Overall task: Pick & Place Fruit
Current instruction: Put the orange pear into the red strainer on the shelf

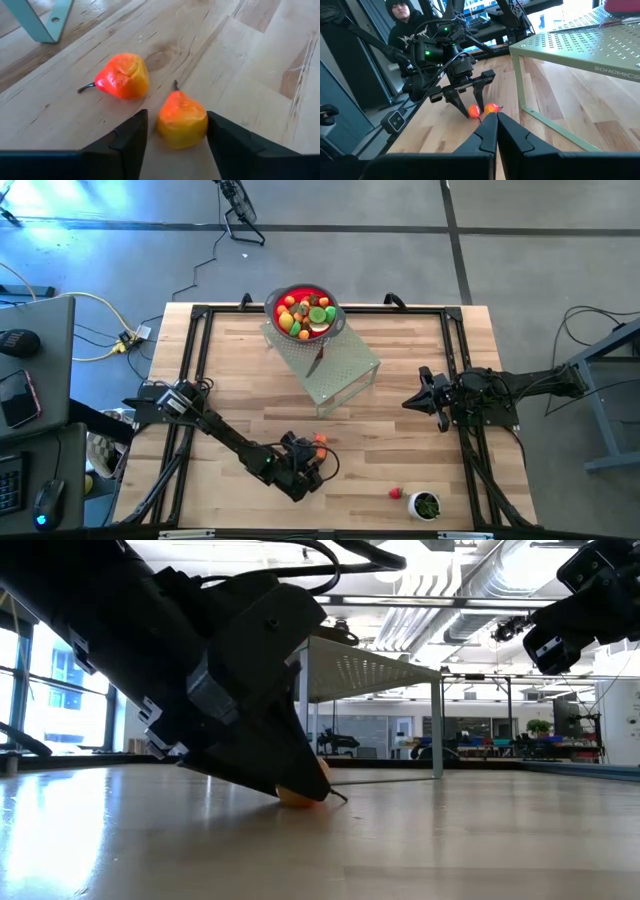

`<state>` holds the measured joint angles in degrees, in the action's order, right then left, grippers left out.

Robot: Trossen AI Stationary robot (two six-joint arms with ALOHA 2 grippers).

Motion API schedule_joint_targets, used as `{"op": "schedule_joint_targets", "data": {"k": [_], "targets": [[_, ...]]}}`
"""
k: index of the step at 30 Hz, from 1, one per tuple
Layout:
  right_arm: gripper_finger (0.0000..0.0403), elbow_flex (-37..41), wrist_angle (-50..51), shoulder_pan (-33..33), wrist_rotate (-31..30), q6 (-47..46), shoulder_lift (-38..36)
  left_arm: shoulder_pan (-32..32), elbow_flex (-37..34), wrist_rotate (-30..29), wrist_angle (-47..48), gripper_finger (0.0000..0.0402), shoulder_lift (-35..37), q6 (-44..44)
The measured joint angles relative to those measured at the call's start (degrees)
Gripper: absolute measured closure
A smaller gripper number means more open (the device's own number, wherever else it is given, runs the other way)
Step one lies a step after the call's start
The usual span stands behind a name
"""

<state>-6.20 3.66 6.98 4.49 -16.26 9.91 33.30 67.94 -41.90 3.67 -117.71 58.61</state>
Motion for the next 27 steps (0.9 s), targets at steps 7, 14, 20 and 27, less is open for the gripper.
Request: {"op": "schedule_joint_targets", "data": {"k": [7,14,20,27], "targets": [[0.0400,0.00,0.02,0.01,0.09,0.00,0.00,0.02,0.00,0.23,-0.13,0.0243,0.00,0.16],[0.0400,0.00,0.02,0.00,0.13,0.00,0.00,0.07,0.00,1.15,-0.36,0.0259,0.04,0.11],[0.0401,0.00,0.03,0.00,0.15,0.00,0.00,0.07,0.00,1.94,-0.55,0.0260,0.13,0.09],[0.0401,0.00,0.04,0.01,0.16,0.00,-0.01,0.17,-0.02,3.86,-0.51,0.0261,2.87,-1.97]]}}
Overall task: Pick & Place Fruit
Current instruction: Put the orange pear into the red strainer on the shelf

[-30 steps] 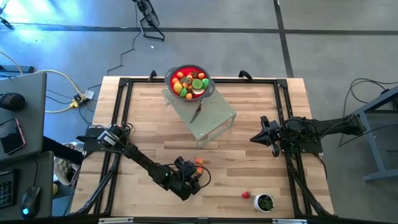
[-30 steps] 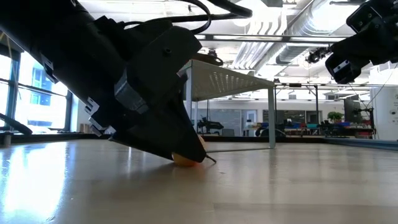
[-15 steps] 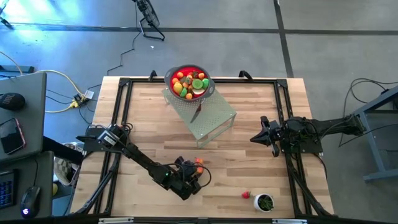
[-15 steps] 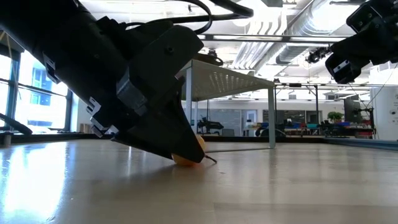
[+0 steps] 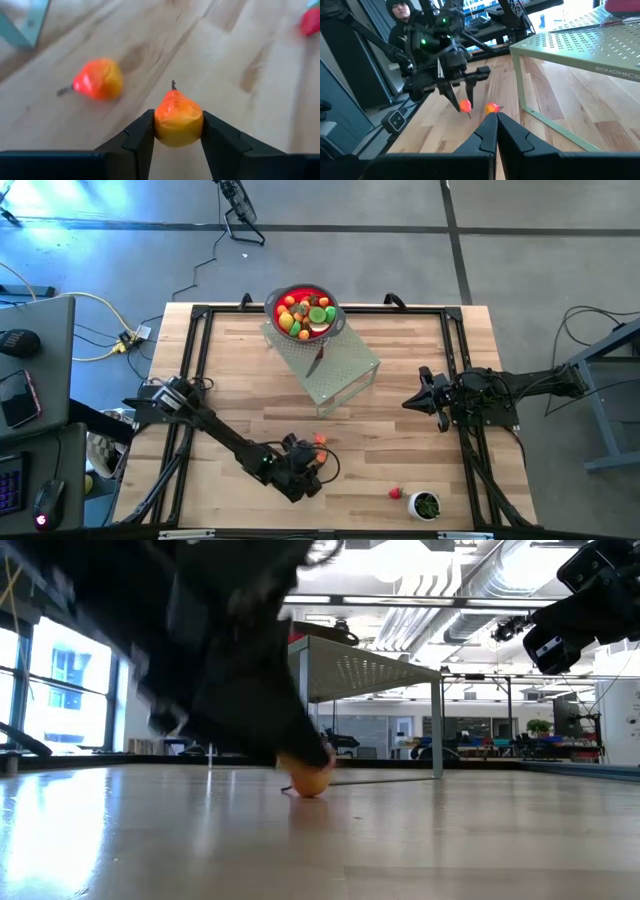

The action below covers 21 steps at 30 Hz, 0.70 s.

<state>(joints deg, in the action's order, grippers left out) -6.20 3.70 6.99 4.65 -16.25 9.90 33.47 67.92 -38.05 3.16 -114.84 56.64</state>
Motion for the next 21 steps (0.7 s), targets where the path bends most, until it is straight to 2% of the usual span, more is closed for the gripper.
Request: {"op": "schedule_joint_targets", "data": {"k": [16,21], "targets": [[0.0401,0.00,0.00,0.01,0.01,0.00,0.01,-0.04,0.02,-0.35,-0.11,0.0261,11.07,-8.50],[0.0401,0.00,-0.01,0.01,0.01,0.00,0.01,-0.08,0.02,-2.24,-0.03,0.0261,14.22,-10.29]]}}
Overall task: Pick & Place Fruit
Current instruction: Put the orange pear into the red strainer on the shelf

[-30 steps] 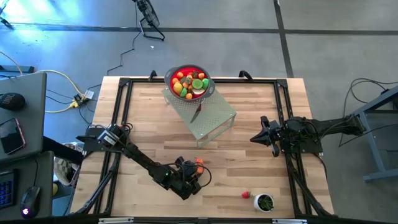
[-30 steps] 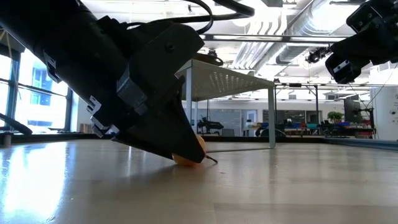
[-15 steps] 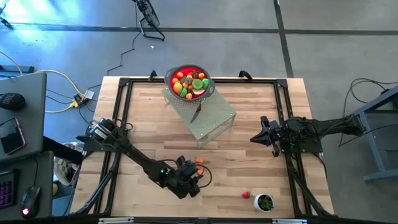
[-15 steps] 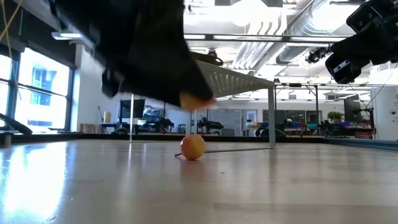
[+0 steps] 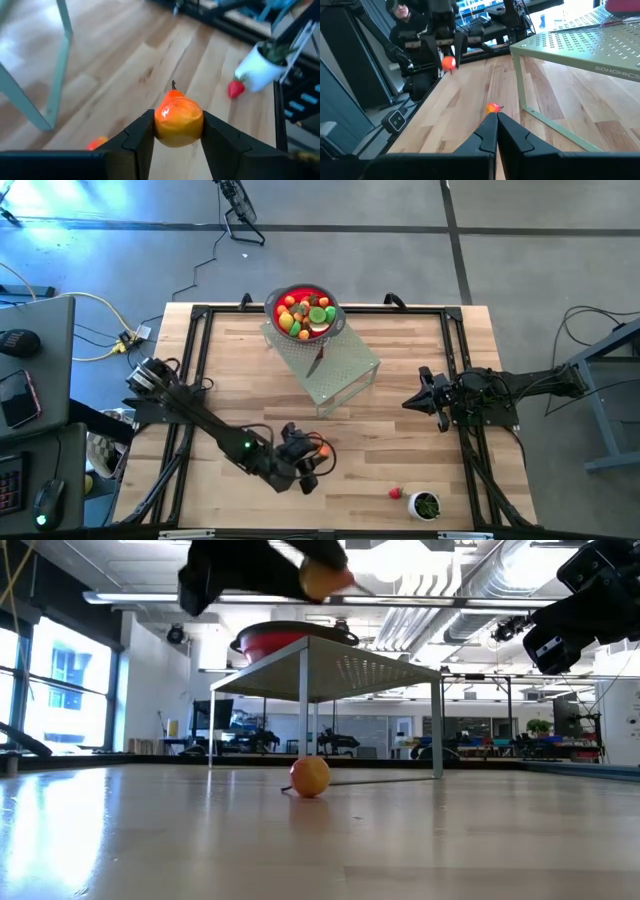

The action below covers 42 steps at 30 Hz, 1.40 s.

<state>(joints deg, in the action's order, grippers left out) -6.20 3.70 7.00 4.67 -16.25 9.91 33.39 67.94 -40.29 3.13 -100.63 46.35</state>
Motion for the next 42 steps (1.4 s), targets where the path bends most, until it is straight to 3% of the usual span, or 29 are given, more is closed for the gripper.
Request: {"op": "schedule_joint_targets", "data": {"k": [11,25,42], "targets": [[0.0401,0.00,-0.02,0.00,-0.20,-0.02,-0.01,-2.64,0.02,-8.88,6.98,0.0261,9.44,-4.48],[0.0401,-0.02,-0.83,-0.02,-6.25,-0.04,-0.02,-20.18,-0.02,-8.73,7.83,0.0261,15.09,-17.30],[0.0400,-0.02,-0.87,-0.02,-6.23,1.51,-0.02,-34.24,0.02,-11.92,7.32,0.0261,18.07,-19.73]]}}
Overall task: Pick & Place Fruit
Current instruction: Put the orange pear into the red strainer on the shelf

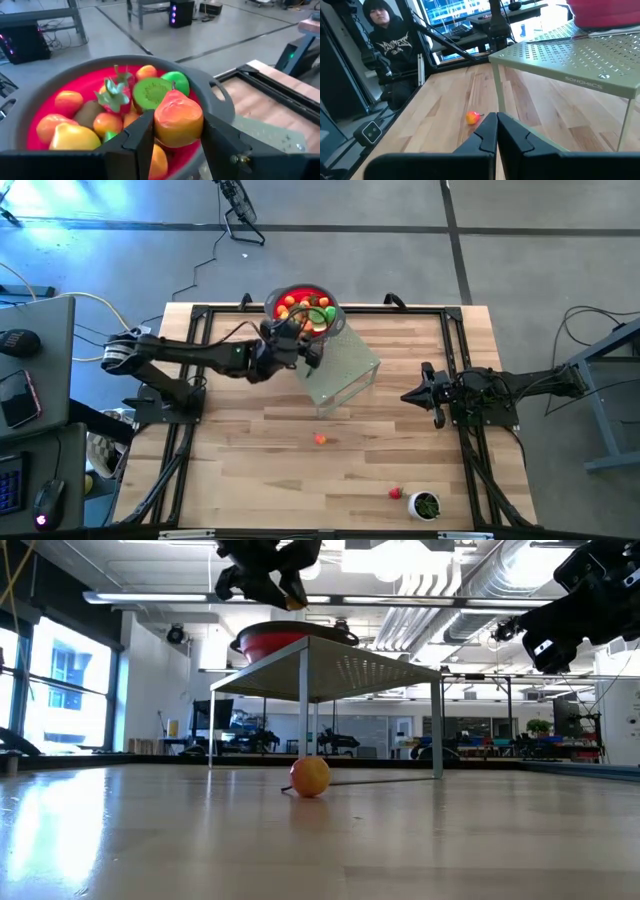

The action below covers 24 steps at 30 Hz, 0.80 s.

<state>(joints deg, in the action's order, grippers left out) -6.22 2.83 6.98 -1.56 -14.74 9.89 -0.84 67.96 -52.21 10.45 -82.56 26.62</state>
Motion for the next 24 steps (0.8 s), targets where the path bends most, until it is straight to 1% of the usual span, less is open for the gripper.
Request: {"op": "schedule_joint_targets", "data": {"k": [5,15,18,24], "targets": [[0.0400,0.00,0.02,0.01,0.00,0.00,0.00,-2.04,0.00,1.84,0.07,0.0261,0.02,0.60],[0.0400,0.00,0.27,0.02,0.04,0.00,0.00,-3.57,0.00,2.18,0.04,0.0259,0.02,0.61],[0.0400,0.02,0.38,0.02,0.04,0.00,0.00,-3.79,0.00,2.49,0.08,0.0247,0.02,0.62],[0.0400,0.00,0.39,0.02,0.02,0.00,0.00,-4.59,0.00,4.57,-0.04,0.0204,-0.01,0.67]]}}
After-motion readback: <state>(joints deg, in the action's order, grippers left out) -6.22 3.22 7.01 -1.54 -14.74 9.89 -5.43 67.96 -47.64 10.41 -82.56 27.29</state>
